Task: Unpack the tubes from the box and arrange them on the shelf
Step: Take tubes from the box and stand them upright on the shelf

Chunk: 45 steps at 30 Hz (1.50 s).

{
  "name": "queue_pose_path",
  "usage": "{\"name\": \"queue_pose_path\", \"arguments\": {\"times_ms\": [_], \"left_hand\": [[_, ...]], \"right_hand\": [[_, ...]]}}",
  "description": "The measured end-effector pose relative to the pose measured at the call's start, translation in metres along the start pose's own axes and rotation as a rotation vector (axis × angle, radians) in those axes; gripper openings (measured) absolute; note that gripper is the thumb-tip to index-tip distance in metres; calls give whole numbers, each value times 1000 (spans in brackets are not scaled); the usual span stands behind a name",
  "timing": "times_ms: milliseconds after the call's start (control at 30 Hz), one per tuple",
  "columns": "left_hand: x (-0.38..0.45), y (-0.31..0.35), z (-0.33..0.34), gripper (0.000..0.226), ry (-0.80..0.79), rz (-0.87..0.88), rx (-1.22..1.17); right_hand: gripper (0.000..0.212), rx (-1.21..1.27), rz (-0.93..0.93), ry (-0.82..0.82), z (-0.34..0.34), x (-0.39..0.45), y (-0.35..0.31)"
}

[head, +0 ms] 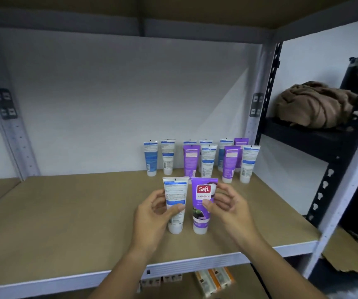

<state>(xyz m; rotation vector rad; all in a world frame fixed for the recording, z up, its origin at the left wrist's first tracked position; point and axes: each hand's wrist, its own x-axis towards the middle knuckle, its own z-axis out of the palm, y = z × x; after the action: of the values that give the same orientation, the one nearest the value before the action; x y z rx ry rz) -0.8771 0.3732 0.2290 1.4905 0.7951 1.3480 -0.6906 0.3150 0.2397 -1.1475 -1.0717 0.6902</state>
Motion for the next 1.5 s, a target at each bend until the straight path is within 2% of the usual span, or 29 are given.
{"name": "queue_pose_path", "arguments": {"times_ms": [167, 500, 900, 1100, 1500], "left_hand": [[-11, -17, -8, 49, -38, -75, 210], [2, -17, -31, 44, 79, -58, 292], [86, -52, -105, 45, 188, -38, 298], [132, -69, -132, 42, 228, -14, 325], [196, -95, -169, 44, 261, -18, 441]], "right_hand": [[52, -225, -7, -50, 7, -15, 20], [51, -324, -51, -74, 44, 5, 36], [60, -336, -88, -118, 148, 99, 87], [56, -360, -72, -125, 196, 145, 106], [62, -582, -64, -147, 257, 196, 115]]}}
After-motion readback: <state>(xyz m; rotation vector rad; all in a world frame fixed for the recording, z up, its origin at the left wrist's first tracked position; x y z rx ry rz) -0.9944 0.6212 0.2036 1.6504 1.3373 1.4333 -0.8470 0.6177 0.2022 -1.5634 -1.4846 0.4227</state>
